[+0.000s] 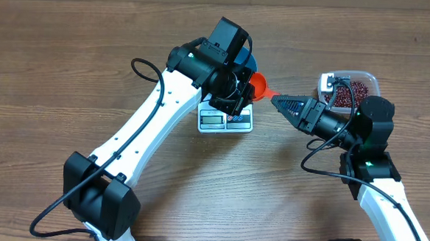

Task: Scoop item into bowl and weigh 150g on scale
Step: 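Grasp the blue handle with the right gripper, release the left gripper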

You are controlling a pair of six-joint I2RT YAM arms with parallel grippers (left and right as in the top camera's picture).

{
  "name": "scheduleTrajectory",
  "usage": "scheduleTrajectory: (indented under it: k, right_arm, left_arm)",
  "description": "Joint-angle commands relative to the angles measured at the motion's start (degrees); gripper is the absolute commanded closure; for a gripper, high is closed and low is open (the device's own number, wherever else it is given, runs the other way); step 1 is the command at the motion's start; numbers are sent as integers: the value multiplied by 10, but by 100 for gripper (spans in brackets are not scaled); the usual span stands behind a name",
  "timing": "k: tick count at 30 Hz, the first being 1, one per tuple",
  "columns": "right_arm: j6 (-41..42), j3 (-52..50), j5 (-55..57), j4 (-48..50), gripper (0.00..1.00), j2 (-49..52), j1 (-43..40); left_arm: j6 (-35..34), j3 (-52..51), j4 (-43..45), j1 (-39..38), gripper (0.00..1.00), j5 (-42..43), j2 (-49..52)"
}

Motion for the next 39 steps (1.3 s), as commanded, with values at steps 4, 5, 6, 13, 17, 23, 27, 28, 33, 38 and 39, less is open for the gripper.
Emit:
scheduleTrajectory:
  k: [4,5,6,13,17,23,27,28,33,38,39]
  right_arm:
    - [9,16,29,-13,70,1,4]
    - [9,16,29,-13,73,1,4]
    - [9,16,29,-14,75,1,4]
    - [9,16,31,-13,92,1,4]
    - [9,16,32,-13,96,1,4]
    - [9,16,33,-13,96,1,4]
    - [9,16,33,-15,96,1,4]
    - [8,16,33,-15,96,1,4]
    - [-9,16,37,-28,96,0,4]
    - [-48,16,72,-75,96,0,3]
    - [-59,16,82,-85,96,0,3]
  left_arm:
    - [-10,14,-2,-3,96,-2,-12]
    - [-9,14,-2,-3,96,-2,-12]
    - [-9,14,-2,-3,96,-2,-12]
    - [-9,14,-4,-3,96,-2,-12]
    - [-9,14,-4,-3,96,-2,-12]
    - [-3,14,-9,-3,54,-2,-12]
    - [-2,14,-13,-3,1,-2,-12]
    - [2,14,-13,-3,0,-2,-12]
    - [48,14,-12,0,0,-2,-12]
    - [136,14,-12,13,0,9,-12]
    - [156,14,-12,17,0,16,-12]
